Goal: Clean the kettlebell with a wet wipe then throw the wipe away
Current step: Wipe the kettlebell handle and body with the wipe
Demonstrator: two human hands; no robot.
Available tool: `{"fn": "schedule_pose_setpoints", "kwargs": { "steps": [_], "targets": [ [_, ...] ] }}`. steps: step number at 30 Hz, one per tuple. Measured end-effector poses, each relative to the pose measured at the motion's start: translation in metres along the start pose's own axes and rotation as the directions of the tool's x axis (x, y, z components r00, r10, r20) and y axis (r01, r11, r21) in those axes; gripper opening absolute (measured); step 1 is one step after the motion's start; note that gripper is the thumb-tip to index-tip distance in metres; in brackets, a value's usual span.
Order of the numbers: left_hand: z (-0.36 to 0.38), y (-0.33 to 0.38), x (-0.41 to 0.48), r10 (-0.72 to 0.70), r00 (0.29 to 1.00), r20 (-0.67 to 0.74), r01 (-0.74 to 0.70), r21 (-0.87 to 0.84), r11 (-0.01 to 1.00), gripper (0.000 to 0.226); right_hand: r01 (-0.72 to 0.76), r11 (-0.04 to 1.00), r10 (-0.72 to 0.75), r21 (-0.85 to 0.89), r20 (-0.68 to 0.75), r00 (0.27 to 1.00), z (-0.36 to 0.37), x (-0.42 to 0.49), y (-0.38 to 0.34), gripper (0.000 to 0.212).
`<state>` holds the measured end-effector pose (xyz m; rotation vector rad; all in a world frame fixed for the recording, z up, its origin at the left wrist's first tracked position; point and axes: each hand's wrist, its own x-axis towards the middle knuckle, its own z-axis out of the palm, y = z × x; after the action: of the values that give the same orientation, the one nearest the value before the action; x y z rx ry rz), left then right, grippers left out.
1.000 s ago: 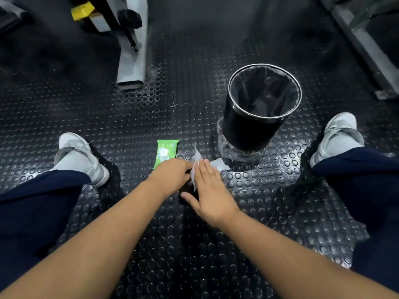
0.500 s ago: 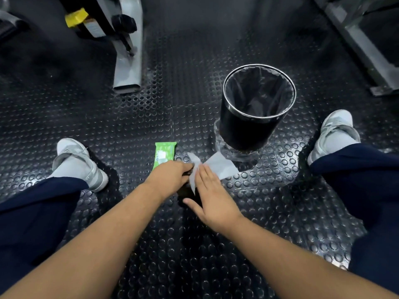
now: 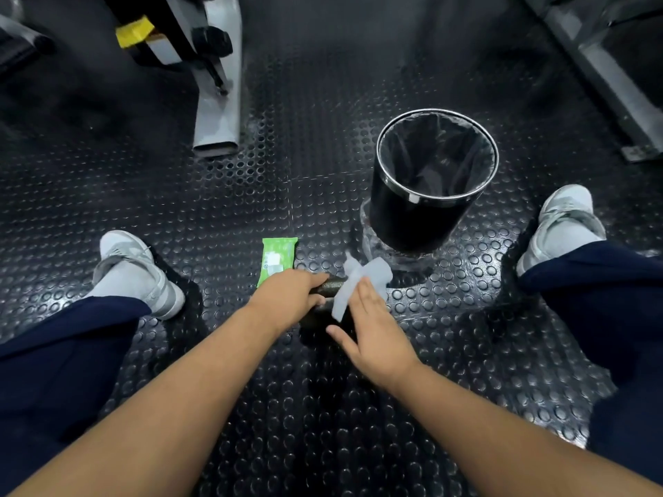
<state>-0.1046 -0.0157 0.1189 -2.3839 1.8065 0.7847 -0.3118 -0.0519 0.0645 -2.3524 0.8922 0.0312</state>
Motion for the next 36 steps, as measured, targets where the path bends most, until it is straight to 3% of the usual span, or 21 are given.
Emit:
{"fn": "schedule_pose_setpoints", "kwargs": {
  "steps": [2, 4, 9, 12, 16, 20, 23, 25, 26, 29, 30, 34, 36],
  "targets": [
    [0.001, 0.000, 0.000, -0.001, 1.000, -0.007, 0.001, 0.011, 1.000, 0.047, -0.108, 0.984, 0.110, 0.144, -0.009, 0.994, -0.001, 0.008, -0.001, 0.092],
    [0.000, -0.001, -0.001, 0.003, 1.000, -0.007, -0.003, 0.013, 1.000, 0.048, -0.124, 0.973, 0.126, 0.193, 0.004, 0.992, -0.006, 0.020, -0.010, 0.095],
    [0.002, -0.002, -0.001, 0.042, 0.999, -0.021, -0.041, 0.013, 0.999, 0.045, 0.115, 0.993, -0.115, -0.019, -0.010, 0.993, -0.007, 0.010, -0.014, 0.088],
    [0.003, -0.002, 0.001, 0.011, 1.000, -0.017, -0.011, 0.026, 1.000, 0.051, 0.037, 0.994, -0.035, 0.102, -0.021, 0.999, 0.000, 0.002, 0.001, 0.086],
    [0.005, -0.003, 0.002, 0.008, 0.999, -0.035, -0.007, 0.028, 1.000, 0.053, -0.162, 0.910, 0.170, 0.382, 0.013, 0.985, -0.004, 0.024, -0.002, 0.088],
    [0.003, -0.002, 0.001, 0.020, 0.999, -0.031, -0.019, 0.027, 0.999, 0.049, 0.001, 0.978, -0.002, 0.208, 0.002, 1.000, -0.012, 0.019, -0.009, 0.085],
    [0.002, -0.001, 0.002, 0.007, 0.999, -0.036, -0.006, 0.026, 1.000, 0.054, -0.056, 0.946, 0.072, 0.320, -0.038, 0.997, -0.005, 0.003, -0.003, 0.081],
    [0.004, -0.004, 0.001, 0.007, 0.999, -0.043, -0.006, 0.022, 1.000, 0.053, -0.188, 0.846, 0.224, 0.499, -0.012, 0.975, -0.002, 0.006, -0.009, 0.079],
    [0.005, -0.004, 0.002, 0.014, 0.999, -0.048, -0.013, 0.030, 0.999, 0.052, -0.262, 0.749, 0.314, 0.608, 0.023, 0.949, -0.005, 0.013, -0.013, 0.079],
    [0.002, -0.002, 0.000, 0.015, 0.998, -0.064, -0.011, 0.057, 0.998, 0.050, -0.417, 0.318, 0.509, 0.852, 0.218, 0.833, -0.024, 0.043, -0.015, 0.080],
    [0.001, 0.000, 0.001, 0.016, 0.998, -0.064, -0.012, 0.061, 0.998, 0.051, -0.440, 0.234, 0.528, 0.867, 0.266, 0.806, -0.029, 0.048, -0.010, 0.080],
    [-0.003, 0.005, 0.001, -0.001, 0.999, -0.052, 0.003, 0.051, 0.999, 0.053, -0.394, 0.264, 0.532, 0.881, 0.208, 0.821, -0.021, 0.032, -0.013, 0.077],
    [-0.003, 0.005, 0.000, -0.010, 0.999, -0.042, 0.012, 0.044, 0.999, 0.053, -0.364, 0.217, 0.578, 0.906, 0.182, 0.795, -0.010, 0.031, -0.018, 0.062]
  ]
}}
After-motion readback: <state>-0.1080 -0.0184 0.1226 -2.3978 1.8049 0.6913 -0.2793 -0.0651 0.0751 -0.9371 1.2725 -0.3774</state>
